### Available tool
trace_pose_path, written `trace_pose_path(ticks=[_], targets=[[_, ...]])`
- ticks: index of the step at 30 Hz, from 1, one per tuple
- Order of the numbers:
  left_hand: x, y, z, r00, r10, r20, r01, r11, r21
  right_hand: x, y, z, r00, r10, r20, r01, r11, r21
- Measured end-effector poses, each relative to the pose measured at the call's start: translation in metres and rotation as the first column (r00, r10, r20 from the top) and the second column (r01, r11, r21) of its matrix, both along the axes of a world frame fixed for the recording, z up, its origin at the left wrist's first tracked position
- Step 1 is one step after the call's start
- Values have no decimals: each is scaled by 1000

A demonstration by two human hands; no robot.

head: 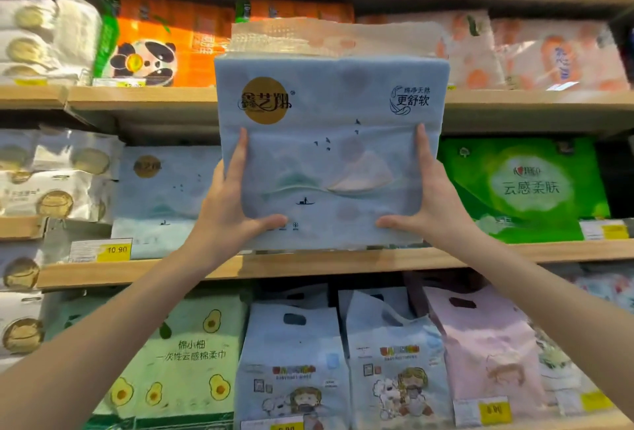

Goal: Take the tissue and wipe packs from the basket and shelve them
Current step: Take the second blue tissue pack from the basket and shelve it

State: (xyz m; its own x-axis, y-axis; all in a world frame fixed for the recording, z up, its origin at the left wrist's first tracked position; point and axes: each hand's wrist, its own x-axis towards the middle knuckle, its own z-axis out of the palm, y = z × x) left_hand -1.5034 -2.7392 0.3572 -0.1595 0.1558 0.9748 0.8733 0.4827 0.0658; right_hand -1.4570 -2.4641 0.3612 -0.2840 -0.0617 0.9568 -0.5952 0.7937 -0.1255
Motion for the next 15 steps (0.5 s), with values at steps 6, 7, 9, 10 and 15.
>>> trace_pose_path(ticks=[6, 7, 9, 10, 15], targets=[[-32, 8, 22, 999, 4, -54, -3, 1000, 31, -31, 5, 24, 999, 38, -39, -38, 999, 8], [-38, 9, 24, 998, 6, -56, -4, 999, 32, -38, 6, 27, 998, 45, -44, -45, 999, 7], [-51, 13, 25, 999, 18, -49, -16, 999, 34, -53, 10, 27, 998, 46, -49, -46, 999, 5], [-58, 15, 25, 999, 28, -44, -26, 999, 36, -61, 11, 27, 998, 42, -47, -42, 999, 7], [-83, 22, 25, 999, 33, -24, -32, 999, 24, -93, 22, 24, 998, 40, -41, -39, 999, 7]])
